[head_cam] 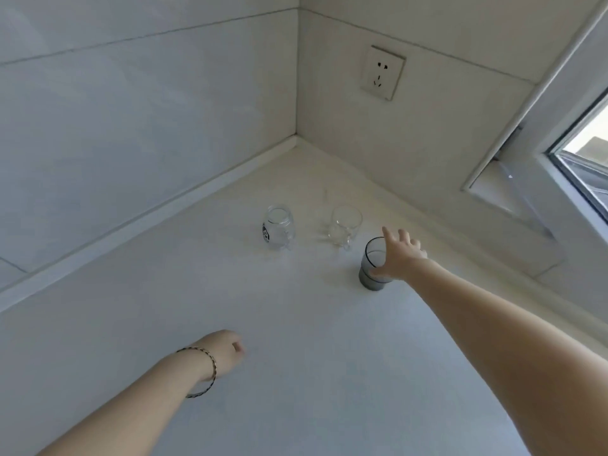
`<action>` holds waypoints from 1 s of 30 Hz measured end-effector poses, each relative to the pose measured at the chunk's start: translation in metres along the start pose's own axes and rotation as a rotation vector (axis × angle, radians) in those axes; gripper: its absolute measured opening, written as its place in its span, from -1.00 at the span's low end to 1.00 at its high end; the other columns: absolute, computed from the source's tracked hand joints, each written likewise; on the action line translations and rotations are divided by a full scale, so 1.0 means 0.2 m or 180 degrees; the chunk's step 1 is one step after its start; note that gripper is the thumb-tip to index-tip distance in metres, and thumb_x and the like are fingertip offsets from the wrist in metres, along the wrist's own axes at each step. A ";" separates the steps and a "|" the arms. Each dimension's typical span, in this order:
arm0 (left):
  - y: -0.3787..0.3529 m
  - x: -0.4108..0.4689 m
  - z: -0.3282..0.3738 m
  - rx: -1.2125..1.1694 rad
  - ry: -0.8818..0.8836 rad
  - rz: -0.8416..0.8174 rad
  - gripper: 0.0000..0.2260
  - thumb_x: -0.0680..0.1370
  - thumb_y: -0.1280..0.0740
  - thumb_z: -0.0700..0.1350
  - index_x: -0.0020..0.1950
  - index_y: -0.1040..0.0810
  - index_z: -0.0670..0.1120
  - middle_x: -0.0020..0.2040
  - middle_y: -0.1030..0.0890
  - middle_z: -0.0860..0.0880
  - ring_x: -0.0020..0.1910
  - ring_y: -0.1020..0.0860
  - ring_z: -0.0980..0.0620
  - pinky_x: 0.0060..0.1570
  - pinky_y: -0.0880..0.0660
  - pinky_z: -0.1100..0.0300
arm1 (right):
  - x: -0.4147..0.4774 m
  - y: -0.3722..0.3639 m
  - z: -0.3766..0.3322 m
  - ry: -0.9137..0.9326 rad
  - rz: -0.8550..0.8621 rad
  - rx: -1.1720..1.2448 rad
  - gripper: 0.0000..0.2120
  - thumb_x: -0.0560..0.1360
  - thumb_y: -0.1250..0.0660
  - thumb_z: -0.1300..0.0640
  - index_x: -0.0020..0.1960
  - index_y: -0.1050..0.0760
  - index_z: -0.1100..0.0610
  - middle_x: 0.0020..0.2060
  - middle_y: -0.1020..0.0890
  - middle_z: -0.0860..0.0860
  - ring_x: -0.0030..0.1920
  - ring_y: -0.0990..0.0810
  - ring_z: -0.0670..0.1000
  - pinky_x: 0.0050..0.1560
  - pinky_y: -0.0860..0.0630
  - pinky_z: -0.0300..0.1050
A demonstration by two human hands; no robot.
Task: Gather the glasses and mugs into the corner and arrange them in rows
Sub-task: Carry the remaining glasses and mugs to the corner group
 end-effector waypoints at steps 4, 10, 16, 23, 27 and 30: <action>0.01 0.05 0.02 -0.0076 0.0188 0.0100 -0.82 0.57 -0.13 -0.11 -0.23 -0.35 0.04 -0.05 -0.47 0.02 -0.07 -0.43 0.04 -0.10 -0.33 0.30 | 0.16 -0.11 0.00 0.0252 -0.0431 0.0074 -0.02 0.33 -0.47 -0.09 0.53 0.07 -0.04 0.40 -0.21 0.15 0.37 -0.30 0.29 0.28 -0.40 0.12; -0.03 -0.03 -0.03 -0.0231 0.0413 0.0190 -0.88 0.59 -0.12 -0.11 -0.11 -0.41 -0.02 -0.01 -0.48 0.00 -0.05 -0.43 0.04 -0.07 -0.30 0.32 | 0.16 -0.10 -0.02 0.0452 -0.0161 0.0058 -0.12 0.30 -0.46 -0.09 0.49 -0.08 -0.05 0.30 -0.32 0.12 0.28 -0.40 0.23 0.11 -0.50 0.03; -0.17 -0.28 -0.28 -0.0594 0.0787 0.0205 -0.85 0.59 -0.12 -0.10 -0.14 -0.43 -0.01 -0.03 -0.50 0.01 -0.04 -0.43 0.04 -0.06 -0.31 0.31 | -0.12 -0.18 -0.37 0.1125 0.0022 -0.0295 -0.04 0.26 -0.48 -0.12 0.48 -0.03 0.06 0.30 -0.34 0.10 0.28 -0.40 0.18 0.14 -0.48 0.02; -0.42 -0.82 -0.80 -0.1136 0.1242 0.0407 -0.87 0.57 -0.13 -0.12 -0.17 -0.38 0.01 -0.01 -0.48 0.01 -0.03 -0.42 0.05 -0.05 -0.31 0.30 | -0.84 -0.48 -1.07 0.2200 -0.0375 -0.0660 -0.14 0.29 -0.44 -0.09 0.44 -0.10 0.06 0.28 -0.35 0.08 0.28 -0.42 0.15 0.18 -0.45 -0.04; -0.64 -1.22 -1.21 -0.1380 0.1559 0.0617 -0.91 0.55 -0.12 -0.12 -0.07 -0.41 -0.02 0.04 -0.49 0.01 -0.01 -0.42 0.05 0.00 -0.33 0.27 | -1.38 -0.70 -1.44 0.2740 -0.0481 -0.0868 -0.13 0.30 -0.44 -0.11 0.46 -0.08 0.06 0.30 -0.34 0.08 0.30 -0.42 0.15 0.22 -0.45 -0.04; -0.84 -1.58 -1.51 -0.1663 0.1785 0.0776 -0.90 0.53 -0.13 -0.13 -0.08 -0.43 -0.03 -0.06 -0.48 0.02 -0.08 -0.44 0.03 -0.06 -0.35 0.26 | -1.79 -0.88 -1.68 0.3089 -0.0490 -0.0986 -0.14 0.31 -0.43 -0.12 0.46 -0.09 0.05 0.30 -0.34 0.06 0.29 -0.43 0.14 0.20 -0.45 -0.04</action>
Point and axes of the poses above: each hand's wrist, its own x-axis towards the middle knuckle, its own y-axis out of the back of the hand, z = x × y, the point moved 10 cm from there along x, towards the middle knuckle
